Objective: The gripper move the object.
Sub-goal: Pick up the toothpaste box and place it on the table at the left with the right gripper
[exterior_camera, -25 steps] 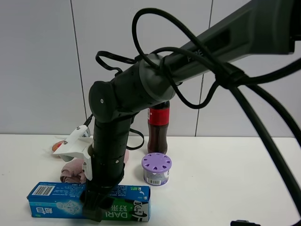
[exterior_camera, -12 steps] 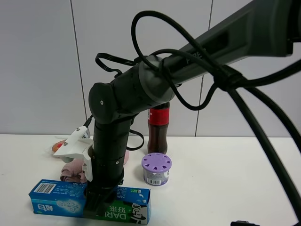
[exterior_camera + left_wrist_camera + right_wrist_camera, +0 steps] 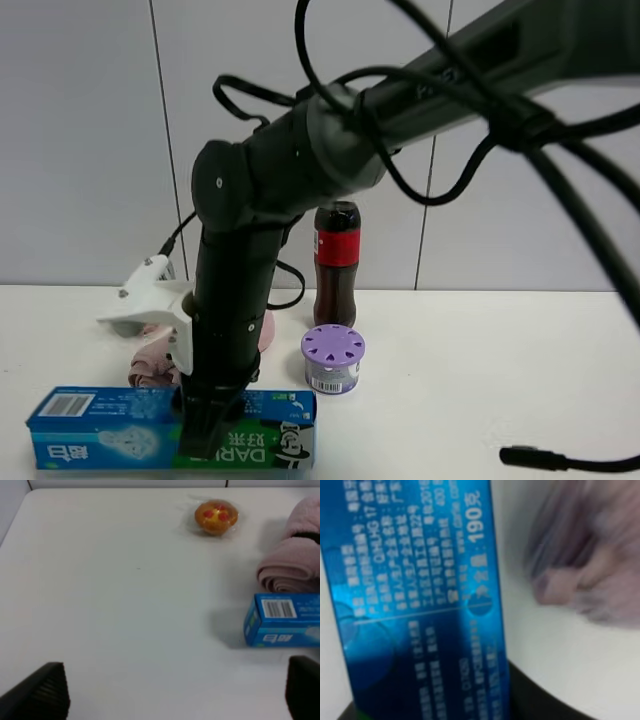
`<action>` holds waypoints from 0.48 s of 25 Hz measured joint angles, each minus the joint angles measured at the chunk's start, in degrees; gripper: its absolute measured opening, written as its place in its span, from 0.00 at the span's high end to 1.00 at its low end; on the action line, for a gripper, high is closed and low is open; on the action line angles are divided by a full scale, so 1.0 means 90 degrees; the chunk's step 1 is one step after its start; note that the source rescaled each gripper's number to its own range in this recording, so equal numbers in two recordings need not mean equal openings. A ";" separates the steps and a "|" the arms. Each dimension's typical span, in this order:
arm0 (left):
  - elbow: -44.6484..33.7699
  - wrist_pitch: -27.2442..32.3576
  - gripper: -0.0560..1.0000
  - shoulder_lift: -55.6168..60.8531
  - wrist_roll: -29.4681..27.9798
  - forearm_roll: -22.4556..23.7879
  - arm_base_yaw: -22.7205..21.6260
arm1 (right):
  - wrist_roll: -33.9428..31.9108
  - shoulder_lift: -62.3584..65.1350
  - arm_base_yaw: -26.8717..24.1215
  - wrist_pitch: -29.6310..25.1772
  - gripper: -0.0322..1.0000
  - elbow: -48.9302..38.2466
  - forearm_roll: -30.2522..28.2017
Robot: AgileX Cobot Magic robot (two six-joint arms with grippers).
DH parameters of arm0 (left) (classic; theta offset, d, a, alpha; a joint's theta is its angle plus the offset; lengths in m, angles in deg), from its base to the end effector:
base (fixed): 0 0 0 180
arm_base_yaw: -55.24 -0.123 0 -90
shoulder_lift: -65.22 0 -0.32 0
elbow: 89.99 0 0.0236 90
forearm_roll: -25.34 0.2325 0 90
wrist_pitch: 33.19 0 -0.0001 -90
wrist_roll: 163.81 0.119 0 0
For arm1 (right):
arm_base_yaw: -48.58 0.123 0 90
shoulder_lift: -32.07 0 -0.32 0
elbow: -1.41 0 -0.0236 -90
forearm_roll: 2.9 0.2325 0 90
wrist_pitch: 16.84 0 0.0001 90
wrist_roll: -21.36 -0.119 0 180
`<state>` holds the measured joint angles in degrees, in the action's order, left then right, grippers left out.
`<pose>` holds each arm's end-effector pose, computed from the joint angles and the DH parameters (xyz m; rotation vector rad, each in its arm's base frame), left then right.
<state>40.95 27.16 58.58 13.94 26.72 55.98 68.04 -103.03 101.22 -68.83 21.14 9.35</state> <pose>-0.0322 0.0029 0.2582 -0.0279 2.0250 -0.0043 0.2716 0.3886 0.1564 -2.1138 2.0120 0.2841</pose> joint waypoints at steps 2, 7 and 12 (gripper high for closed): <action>0.0000 0.0000 0.00 0.0000 0.0000 0.0000 0.0000 | 0.0352 0.0285 0.0000 -0.0114 0.97 0.0000 0.0180; 0.0000 0.0000 0.00 0.0000 0.0000 0.0000 0.0000 | 0.0729 0.1107 0.0000 -0.0266 0.97 0.0000 0.0339; 0.0000 0.0000 0.00 0.0000 0.0000 0.0000 0.0000 | 0.0054 0.2027 0.0000 -0.0286 0.97 0.0000 0.0182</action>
<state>40.95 27.16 58.58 13.94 26.72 55.98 68.52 -84.79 101.22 -71.40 21.14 10.99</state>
